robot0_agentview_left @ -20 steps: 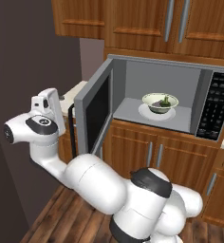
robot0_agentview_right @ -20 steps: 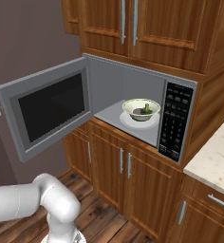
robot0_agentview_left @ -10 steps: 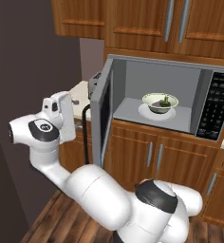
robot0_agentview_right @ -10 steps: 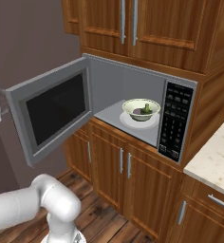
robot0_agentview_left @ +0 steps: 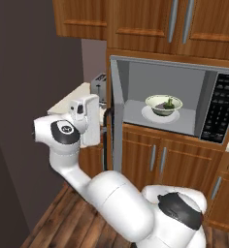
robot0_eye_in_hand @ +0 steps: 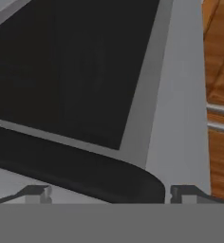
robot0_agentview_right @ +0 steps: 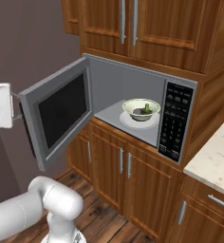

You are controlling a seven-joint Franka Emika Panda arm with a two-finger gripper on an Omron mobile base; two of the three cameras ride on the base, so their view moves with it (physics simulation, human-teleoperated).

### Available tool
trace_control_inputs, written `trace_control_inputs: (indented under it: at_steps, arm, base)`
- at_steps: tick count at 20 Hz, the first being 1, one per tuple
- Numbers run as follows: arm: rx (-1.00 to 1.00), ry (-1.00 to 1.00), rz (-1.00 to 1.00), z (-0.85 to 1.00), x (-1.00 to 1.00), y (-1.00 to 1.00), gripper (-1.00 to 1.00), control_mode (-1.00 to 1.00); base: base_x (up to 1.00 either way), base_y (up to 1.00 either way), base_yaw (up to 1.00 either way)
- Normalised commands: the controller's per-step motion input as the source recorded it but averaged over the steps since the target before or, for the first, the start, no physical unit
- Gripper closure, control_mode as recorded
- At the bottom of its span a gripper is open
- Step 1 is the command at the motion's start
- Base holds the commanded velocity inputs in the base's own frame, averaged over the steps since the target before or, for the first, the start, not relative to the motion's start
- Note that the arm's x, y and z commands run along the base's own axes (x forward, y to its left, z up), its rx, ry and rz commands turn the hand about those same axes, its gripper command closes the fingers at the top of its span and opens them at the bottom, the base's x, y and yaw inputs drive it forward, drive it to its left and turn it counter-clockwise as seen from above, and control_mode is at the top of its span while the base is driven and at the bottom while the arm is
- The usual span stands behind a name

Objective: Place the bowl containing the eggplant and broccoli in the microwave. Close the microwave door and press the start button to microwave the meal.

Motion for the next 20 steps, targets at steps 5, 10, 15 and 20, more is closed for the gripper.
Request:
trace_control_inputs:
  at_steps: [5,10,15,20]
  arm:
    - [0.00,0.04,-0.10,0.00,0.26,-0.67,-1.00,-1.00]
    - [0.00,0.05,-0.08,0.00,0.24,-0.63,-1.00,-1.00]
    - [0.00,0.08,-0.11,0.00,0.26,-0.66,-1.00,-1.00]
    - [0.00,0.12,-0.14,0.00,0.26,-0.69,-1.00,-1.00]
  base:
    - [0.00,0.00,0.00]
    - [0.00,0.00,0.00]
    - [0.00,0.00,0.00]
    - [0.00,0.00,0.00]
